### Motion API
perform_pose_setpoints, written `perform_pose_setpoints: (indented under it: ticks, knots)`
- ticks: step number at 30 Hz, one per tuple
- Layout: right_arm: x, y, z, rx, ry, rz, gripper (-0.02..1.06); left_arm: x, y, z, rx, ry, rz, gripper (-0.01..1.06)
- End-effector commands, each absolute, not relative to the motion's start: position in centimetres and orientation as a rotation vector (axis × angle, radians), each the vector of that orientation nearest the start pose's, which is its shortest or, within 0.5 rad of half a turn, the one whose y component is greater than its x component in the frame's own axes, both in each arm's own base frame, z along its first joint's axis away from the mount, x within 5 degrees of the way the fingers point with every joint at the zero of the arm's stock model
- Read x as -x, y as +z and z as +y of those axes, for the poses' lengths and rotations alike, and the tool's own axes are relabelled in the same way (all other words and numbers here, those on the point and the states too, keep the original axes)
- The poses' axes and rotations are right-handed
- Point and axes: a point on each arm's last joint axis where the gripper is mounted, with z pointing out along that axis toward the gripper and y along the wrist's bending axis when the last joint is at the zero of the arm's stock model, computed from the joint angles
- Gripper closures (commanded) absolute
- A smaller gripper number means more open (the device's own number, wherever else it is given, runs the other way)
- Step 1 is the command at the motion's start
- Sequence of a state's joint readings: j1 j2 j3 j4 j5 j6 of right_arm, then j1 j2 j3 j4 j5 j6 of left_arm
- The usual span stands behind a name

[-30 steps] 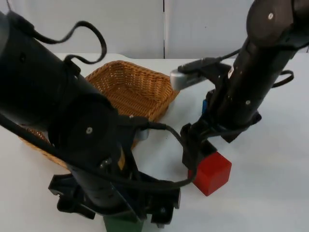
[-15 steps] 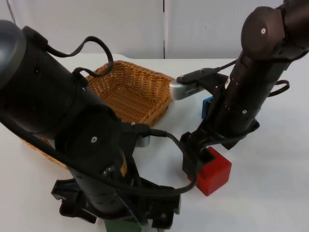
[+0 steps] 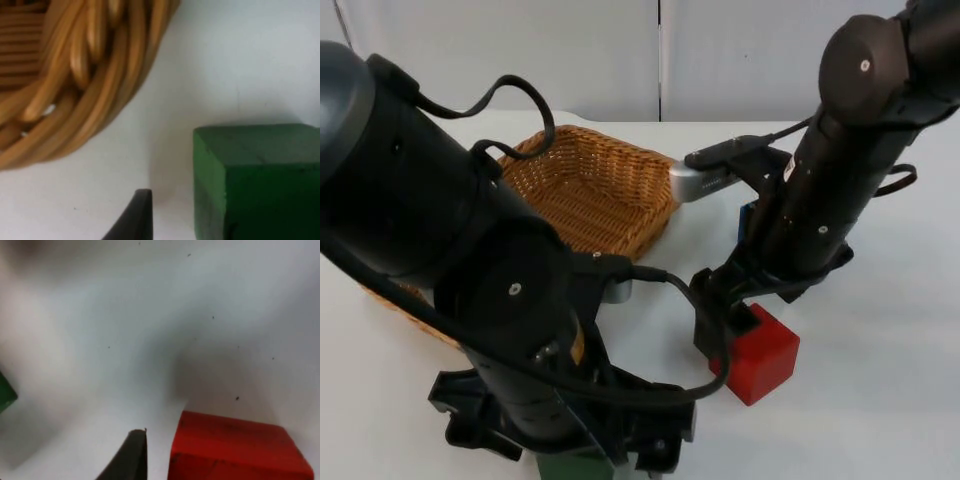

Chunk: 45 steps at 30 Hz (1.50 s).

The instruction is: Pick up one cube with each hand and place exactly two cubes into the same basket, leaving the remaining cube outside.

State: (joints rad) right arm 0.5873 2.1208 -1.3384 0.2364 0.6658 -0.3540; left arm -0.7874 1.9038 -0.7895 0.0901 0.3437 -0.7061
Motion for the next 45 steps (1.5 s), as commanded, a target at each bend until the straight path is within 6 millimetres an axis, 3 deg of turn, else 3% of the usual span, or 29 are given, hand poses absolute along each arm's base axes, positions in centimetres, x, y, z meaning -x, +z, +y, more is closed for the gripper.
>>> perform_pose_setpoints:
  ticks: [1, 11, 14, 15, 16, 18, 20, 21, 23, 25, 26, 29, 31, 37, 41, 43, 45]
  knots:
    - [-33.1, 10.2, 23.8, 1.118, 0.273, 2.746, 0.0, -21.1, 8.4, -20.9, -0.244, -0.166, 2.947, 0.0]
    - [-33.1, 9.7, 23.8, 1.119, 0.273, 2.759, 0.04, -21.1, 8.4, -20.9, -0.246, -0.166, 2.945, 0.0]
    - [-33.0, 9.7, 23.8, 1.121, 0.273, 2.763, 0.24, -21.1, 8.4, -20.9, -0.249, -0.166, 2.944, 0.0]
    - [-33.0, 9.7, 23.8, 1.121, 0.273, 2.763, 0.24, -21.1, 8.4, -20.9, -0.249, -0.166, 2.944, 0.0]
    - [-33.0, 9.7, 23.8, 1.122, 0.273, 2.764, 0.31, -21.1, 8.4, -20.9, -0.249, -0.166, 2.944, 0.0]
    - [-33.0, 9.7, 23.8, 1.123, 0.273, 2.766, 0.47, -21.1, 8.4, -20.9, -0.249, -0.166, 2.944, 0.03]
    - [-33.0, 9.8, 23.8, 1.123, 0.273, 2.764, 0.67, -21.1, 8.4, -20.9, -0.249, -0.166, 2.944, 0.14]
    - [-33.0, 9.8, 23.8, 1.123, 0.273, 2.764, 0.67, -21.1, 8.4, -20.9, -0.249, -0.166, 2.944, 0.14]
    - [-33.0, 9.9, 23.8, 1.126, 0.272, 2.758, 0.86, -21.1, 8.4, -20.9, -0.242, -0.164, 2.95, 0.3]
    - [-33.0, 10.2, 23.8, 1.13, 0.273, 2.748, 1.03, -21.0, 8.4, -20.9, -0.229, -0.162, 2.958, 0.53]
    - [-33.0, 10.2, 23.8, 1.13, 0.273, 2.748, 1.03, -21.0, 8.4, -20.9, -0.229, -0.162, 2.958, 0.53]
    - [-33.0, 10.9, 23.7, 1.143, 0.262, 2.734, 1.05, -21.0, 8.5, -20.8, -0.229, -0.154, 2.964, 0.88]
    - [-33.0, 11.5, 23.6, 1.163, 0.248, 2.725, 1.05, -20.9, 8.6, -20.8, -0.229, -0.151, 2.965, 1.05]
    - [-32.8, 13.9, 23.2, 1.201, 0.214, 2.68, 1.05, -20.6, 9.3, -20.7, -0.17, -0.159, 2.993, 1.05]
    - [-32.3, 17.1, 22.8, 1.214, 0.2, 2.628, 1.05, -20.5, 12.0, -20.6, -0.162, -0.219, 2.943, 1.05]
    - [-32.3, 17.6, 22.7, 1.216, 0.195, 2.617, 1.05, -20.5, 12.5, -20.5, -0.161, -0.233, 2.931, 1.05]
    - [-31.9, 19.9, 22.3, 1.22, 0.176, 2.563, 1.05, -20.3, 15.1, -20.4, -0.159, -0.31, 2.862, 1.05]
